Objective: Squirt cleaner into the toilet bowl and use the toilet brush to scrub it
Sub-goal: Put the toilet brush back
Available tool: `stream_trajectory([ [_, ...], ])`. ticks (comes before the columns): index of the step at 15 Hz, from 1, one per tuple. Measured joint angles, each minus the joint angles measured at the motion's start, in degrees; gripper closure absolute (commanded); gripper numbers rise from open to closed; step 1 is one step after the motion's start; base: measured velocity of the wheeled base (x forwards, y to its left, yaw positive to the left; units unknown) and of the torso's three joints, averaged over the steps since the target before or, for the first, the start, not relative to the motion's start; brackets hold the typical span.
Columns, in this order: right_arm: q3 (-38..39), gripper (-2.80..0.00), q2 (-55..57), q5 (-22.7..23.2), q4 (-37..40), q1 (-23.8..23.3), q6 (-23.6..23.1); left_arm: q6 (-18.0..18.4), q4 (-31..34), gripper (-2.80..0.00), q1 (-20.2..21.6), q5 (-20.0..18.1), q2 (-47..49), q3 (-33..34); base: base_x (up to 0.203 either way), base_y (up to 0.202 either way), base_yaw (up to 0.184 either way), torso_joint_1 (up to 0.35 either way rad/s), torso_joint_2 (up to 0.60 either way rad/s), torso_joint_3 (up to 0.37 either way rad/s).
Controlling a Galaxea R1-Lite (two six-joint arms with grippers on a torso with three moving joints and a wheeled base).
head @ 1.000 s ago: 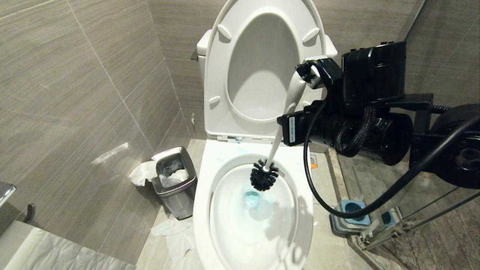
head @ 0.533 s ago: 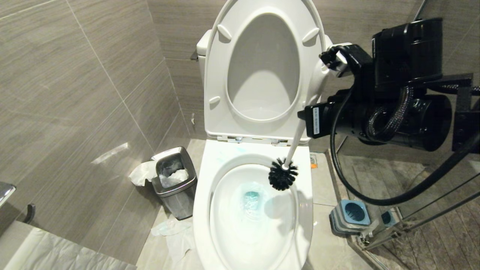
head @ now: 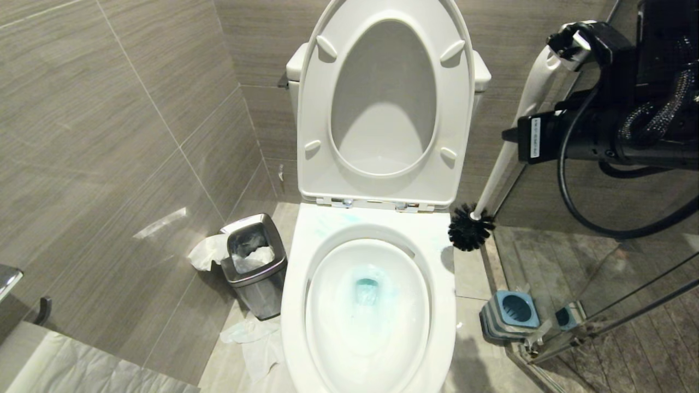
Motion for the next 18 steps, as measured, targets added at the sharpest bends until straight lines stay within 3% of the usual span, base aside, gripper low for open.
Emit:
stream_trajectory([
  [7, 1.55, 0.00, -2.73, 7.00, 1.16, -13.98, 0.14, 0.02, 0.02, 0.00, 0.00, 0.00, 0.00, 0.00, 0.000, 0.000, 0.000, 0.000, 0.00, 0.000],
  [14, 7.05, 0.00, -5.25, 13.02, 0.46, -23.38, -0.16, 0.00, 0.00, 0.00, 0.00, 0.00, 0.00, 0.00, 0.000, 0.000, 0.000, 0.000, 0.00, 0.000],
  [18, 14.10, 0.00, -5.73, 14.07, -7.13, -26.81, -1.02, 0.00, 0.02, 0.00, 0.00, 0.00, 0.00, 0.00, 0.000, 0.000, 0.000, 0.000, 0.00, 0.000],
])
